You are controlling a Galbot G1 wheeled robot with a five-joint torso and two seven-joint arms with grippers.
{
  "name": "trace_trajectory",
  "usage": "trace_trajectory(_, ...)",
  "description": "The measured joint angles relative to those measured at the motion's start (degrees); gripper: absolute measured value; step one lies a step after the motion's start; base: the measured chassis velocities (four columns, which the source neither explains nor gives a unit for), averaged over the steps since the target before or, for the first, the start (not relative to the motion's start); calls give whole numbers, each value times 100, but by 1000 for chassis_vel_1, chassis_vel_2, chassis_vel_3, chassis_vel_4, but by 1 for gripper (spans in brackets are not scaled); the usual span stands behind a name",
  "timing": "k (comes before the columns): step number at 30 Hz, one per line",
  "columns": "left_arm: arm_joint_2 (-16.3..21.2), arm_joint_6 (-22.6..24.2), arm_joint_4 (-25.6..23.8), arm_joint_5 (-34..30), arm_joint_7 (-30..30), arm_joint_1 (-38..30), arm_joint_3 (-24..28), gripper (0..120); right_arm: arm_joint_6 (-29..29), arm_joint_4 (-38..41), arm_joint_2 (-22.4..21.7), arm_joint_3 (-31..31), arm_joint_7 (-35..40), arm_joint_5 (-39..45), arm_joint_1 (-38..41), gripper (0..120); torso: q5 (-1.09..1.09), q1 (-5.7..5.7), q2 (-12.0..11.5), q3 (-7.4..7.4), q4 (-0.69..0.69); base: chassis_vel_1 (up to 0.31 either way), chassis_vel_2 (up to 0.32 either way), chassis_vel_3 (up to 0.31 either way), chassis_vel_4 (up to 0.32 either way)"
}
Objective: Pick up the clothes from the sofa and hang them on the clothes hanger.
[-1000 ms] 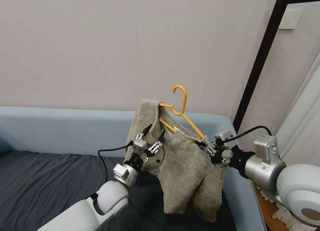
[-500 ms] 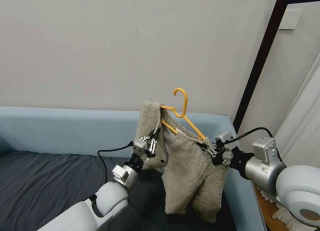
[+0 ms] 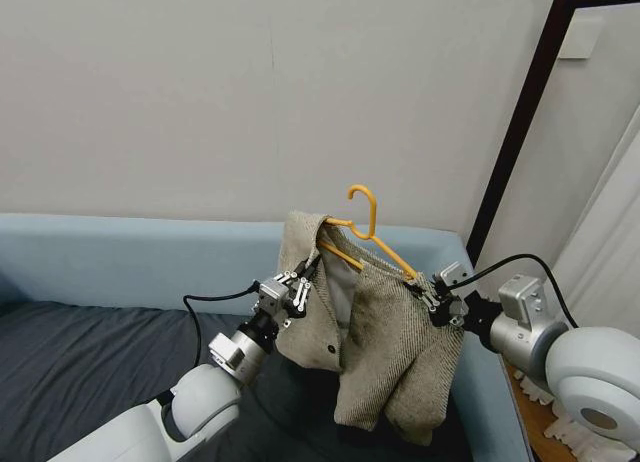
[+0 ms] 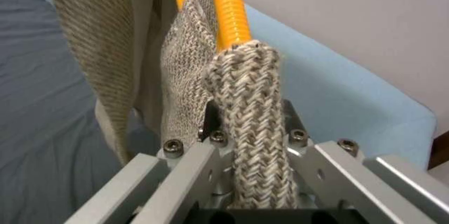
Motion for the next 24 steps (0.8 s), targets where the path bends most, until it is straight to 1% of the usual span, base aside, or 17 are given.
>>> trace_trajectory(3, -70, 24, 73, 93, -57, 7, 97, 1, -21, 56, 17, 30, 56, 119, -3, 4, 0, 0, 0, 0, 0, 0, 0, 0, 0)
trace_trajectory(5, -157, 82, 155, 256, -274, -8, 206, 9, -38, 106, 22, 60, 129, 261, -7, 4, 0, 0, 0, 0, 0, 0, 0, 0, 0)
trace_trajectory(6, -157, 82, 155, 256, -274, -8, 206, 9, -38, 106, 22, 60, 129, 261, -7, 4, 0, 0, 0, 0, 0, 0, 0, 0, 0)
trace_trajectory(7, -185, 118, 169, 297, -343, -11, 229, 12, -41, 115, 23, 72, 158, 312, -7, 4, 0, 0, 0, 0, 0, 0, 0, 0, 0)
trace_trajectory(8, -216, 188, 177, 345, -445, -9, 246, 19, -53, 130, 22, 99, 251, 446, -4, 4, 0, 0, 0, 0, 0, 0, 0, 0, 0)
trace_trajectory(9, -218, 195, 176, 354, -462, -1, 243, 20, -56, 133, 22, 106, 279, 486, -3, 4, 1, 0, 0, 0, -1, 0, 0, 0, 0)
trace_trajectory(10, -218, 208, 172, 369, -483, 21, 229, 26, -65, 139, 22, 122, 328, 572, 0, 4, 0, 0, 0, 0, -1, 0, 0, 0, 0)
trace_trajectory(11, -218, 208, 172, 369, -483, 21, 229, 26, -65, 139, 22, 122, 328, 572, 0, 4, 0, 0, 0, 0, -1, 0, 0, 0, 0)
trace_trajectory(13, -189, 216, 118, 395, -516, 147, 105, 35, -112, 162, 39, 178, 438, 834, 0, 4, 0, 0, 0, 0, -1, 0, 0, 0, 0)
trace_trajectory(15, -167, 184, -23, 417, -515, 484, -231, 45, -150, 178, 65, 238, 507, 1039, -27, 4, 0, 0, 0, 0, -1, 0, 0, 0, 0)
trace_trajectory(16, -167, 184, -23, 417, -515, 484, -231, 45, -150, 178, 65, 238, 507, 1039, -27, 4, 0, 0, 0, 0, -1, 0, 0, 0, 0)
trace_trajectory(17, -169, 179, -71, 427, -513, 621, -364, 49, -158, 182, 73, 256, 535, 1090, -32, 4, 0, 0, 0, 0, -1, 0, 0, 0, 0)
trace_trajectory(20, -255, 91, -257, 623, -499, 1582, -1186, 64, -302, 256, 129, 337, 964, 1541, 17, 4, -1, 0, 0, 0, 3, 0, 0, 0, 0)
trace_trajectory(21, -255, 91, -257, 623, -499, 1582, -1186, 64, -302, 256, 129, 337, 964, 1541, 17, 4, -1, 0, 0, 0, 3, 0, 0, 0, 0)
trace_trajectory(22, -300, -17, -326, 721, -493, 2118, -1523, 69, -412, 284, 168, 412, 1204, 1816, 49, 4, 0, 0, 0, -1, -1, 0, 0, 0, 0)
trace_trajectory(23, -361, -55, -392, 748, -515, 2621, -1762, 74, -439, 284, 192, 470, 1302, 1908, 36, 4, -1, 0, 0, 0, 0, 0, 0, 0, 0)
trace_trajectory(24, -388, -59, -419, 755, -528, 2767, -1847, 77, -445, 277, 204, 492, 1334, 1928, 28, 4, -2, 0, 0, 0, 2, 0, 0, 0, 0)
